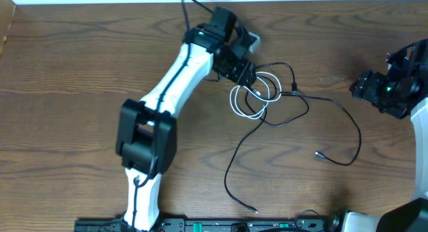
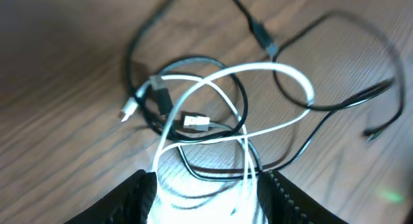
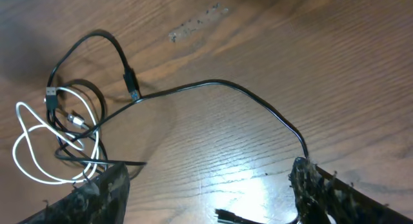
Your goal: Untangle cables
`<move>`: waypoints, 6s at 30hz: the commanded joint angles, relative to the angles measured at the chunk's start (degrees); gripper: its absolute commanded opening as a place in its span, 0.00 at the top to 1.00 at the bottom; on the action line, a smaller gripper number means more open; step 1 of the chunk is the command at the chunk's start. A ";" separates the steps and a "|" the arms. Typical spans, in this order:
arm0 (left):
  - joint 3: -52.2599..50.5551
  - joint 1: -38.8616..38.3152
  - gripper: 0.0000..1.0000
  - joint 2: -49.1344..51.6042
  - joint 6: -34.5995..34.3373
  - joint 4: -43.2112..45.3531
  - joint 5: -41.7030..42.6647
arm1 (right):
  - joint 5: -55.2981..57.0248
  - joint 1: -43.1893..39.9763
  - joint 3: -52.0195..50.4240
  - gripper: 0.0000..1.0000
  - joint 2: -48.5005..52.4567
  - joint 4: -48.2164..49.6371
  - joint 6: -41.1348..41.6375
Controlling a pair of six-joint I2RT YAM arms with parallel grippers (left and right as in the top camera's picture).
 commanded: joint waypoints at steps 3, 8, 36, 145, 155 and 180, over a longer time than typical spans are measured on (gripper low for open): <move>0.09 -1.55 0.45 4.83 6.34 1.86 0.96 | -0.52 0.17 0.22 0.24 0.33 -0.26 -1.77; 0.09 -1.55 0.45 6.38 6.32 5.51 -0.59 | -0.50 0.20 0.20 0.23 0.33 -0.28 -1.77; -0.13 -1.64 0.56 8.07 6.29 9.09 -2.34 | -1.36 0.20 0.20 0.15 0.35 -0.20 -2.64; 1.42 15.39 0.93 -44.26 -37.70 44.19 -8.28 | -5.88 23.93 3.06 0.23 19.26 17.64 5.44; 1.42 15.39 0.93 -44.24 -38.42 41.03 -8.07 | -24.52 25.88 4.15 0.24 20.68 25.22 -16.17; 1.40 15.39 0.93 -43.85 -39.63 40.24 -8.11 | -33.90 27.54 4.76 0.11 23.30 29.57 -22.21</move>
